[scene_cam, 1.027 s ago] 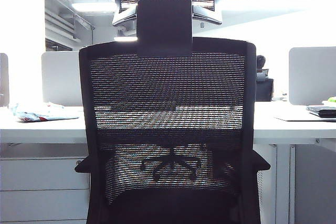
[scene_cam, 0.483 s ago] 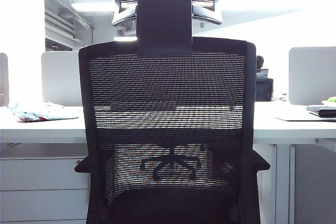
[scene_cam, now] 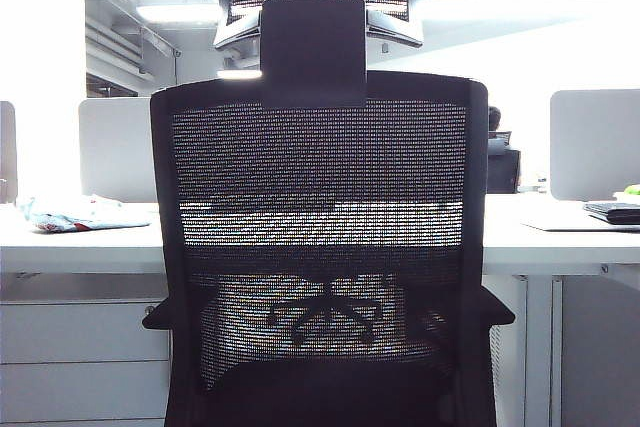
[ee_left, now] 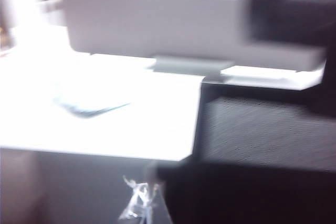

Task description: Push the black chair under the table.

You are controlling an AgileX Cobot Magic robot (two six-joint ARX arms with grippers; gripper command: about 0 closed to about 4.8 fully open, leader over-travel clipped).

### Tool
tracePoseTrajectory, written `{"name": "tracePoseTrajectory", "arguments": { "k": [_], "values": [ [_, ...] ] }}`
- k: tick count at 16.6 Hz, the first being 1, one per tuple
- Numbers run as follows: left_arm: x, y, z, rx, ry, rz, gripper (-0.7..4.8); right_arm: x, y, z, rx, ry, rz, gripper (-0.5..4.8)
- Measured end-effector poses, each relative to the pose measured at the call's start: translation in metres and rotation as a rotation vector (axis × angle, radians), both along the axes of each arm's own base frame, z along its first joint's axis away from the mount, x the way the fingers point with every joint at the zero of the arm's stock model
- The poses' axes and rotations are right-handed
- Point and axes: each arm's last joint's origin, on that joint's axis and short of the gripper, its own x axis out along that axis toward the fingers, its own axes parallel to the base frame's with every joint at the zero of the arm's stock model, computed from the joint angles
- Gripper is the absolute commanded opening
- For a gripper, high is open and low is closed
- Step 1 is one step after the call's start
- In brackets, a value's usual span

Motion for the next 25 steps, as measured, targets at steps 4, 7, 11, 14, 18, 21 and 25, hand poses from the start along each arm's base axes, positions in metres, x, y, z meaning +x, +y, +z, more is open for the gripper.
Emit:
{"name": "tracePoseTrajectory", "arguments": {
  "k": [4, 7, 11, 14, 18, 21, 25],
  "values": [
    [-0.009, 0.004, -0.036, 0.004, 0.041, 0.027, -0.05, 0.0, 0.0, 0.0, 0.0, 0.0, 0.0, -0.05],
    [-0.011, 0.004, -0.061, -0.007, 0.054, -0.006, -0.05, 0.0, 0.0, 0.0, 0.0, 0.0, 0.0, -0.05],
    [-0.015, 0.004, -0.086, -0.034, 0.054, -0.009, -0.05, 0.0, 0.0, 0.0, 0.0, 0.0, 0.0, -0.05],
    [-0.016, 0.004, -0.097, -0.052, 0.045, -0.018, -0.05, 0.0, 0.0, 0.0, 0.0, 0.0, 0.0, -0.05],
    [-0.016, 0.004, -0.102, -0.058, 0.054, -0.019, -0.05, 0.0, 0.0, 0.0, 0.0, 0.001, 0.0, -0.05],
    [-0.016, 0.004, -0.102, -0.057, 0.053, -0.018, -0.05, 0.0, 0.0, 0.0, 0.0, 0.0, 0.0, -0.05],
    [-0.016, 0.004, -0.102, -0.053, 0.053, -0.018, -0.05, 0.0, 0.0, 0.0, 0.0, 0.0, 0.0, -0.05]
  ]
}}
